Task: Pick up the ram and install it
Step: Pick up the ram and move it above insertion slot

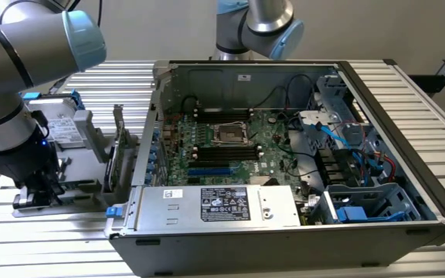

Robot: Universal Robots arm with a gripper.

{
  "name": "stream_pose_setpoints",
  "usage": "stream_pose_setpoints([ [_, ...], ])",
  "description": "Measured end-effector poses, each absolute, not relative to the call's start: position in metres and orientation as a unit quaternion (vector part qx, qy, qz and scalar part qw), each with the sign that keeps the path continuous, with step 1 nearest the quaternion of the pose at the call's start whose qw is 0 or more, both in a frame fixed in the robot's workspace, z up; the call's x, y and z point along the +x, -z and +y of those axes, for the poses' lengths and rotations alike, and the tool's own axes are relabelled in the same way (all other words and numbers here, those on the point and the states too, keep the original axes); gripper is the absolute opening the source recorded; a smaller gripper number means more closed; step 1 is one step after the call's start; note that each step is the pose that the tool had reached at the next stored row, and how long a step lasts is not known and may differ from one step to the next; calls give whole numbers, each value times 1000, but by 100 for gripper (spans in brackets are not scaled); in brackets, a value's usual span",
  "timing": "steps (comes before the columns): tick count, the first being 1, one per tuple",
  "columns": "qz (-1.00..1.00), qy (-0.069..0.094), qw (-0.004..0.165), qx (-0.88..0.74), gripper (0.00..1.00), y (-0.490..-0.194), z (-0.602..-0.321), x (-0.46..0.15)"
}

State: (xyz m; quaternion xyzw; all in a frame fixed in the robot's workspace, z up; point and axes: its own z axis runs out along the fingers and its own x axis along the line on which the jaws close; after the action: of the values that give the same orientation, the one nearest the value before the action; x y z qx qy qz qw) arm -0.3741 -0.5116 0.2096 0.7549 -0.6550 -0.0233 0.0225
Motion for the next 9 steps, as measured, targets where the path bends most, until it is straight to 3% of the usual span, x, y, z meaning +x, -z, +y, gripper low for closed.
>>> stream_pose_setpoints([
  [9, -662, 24, 22, 749, 31, -208, -510, -374],
])
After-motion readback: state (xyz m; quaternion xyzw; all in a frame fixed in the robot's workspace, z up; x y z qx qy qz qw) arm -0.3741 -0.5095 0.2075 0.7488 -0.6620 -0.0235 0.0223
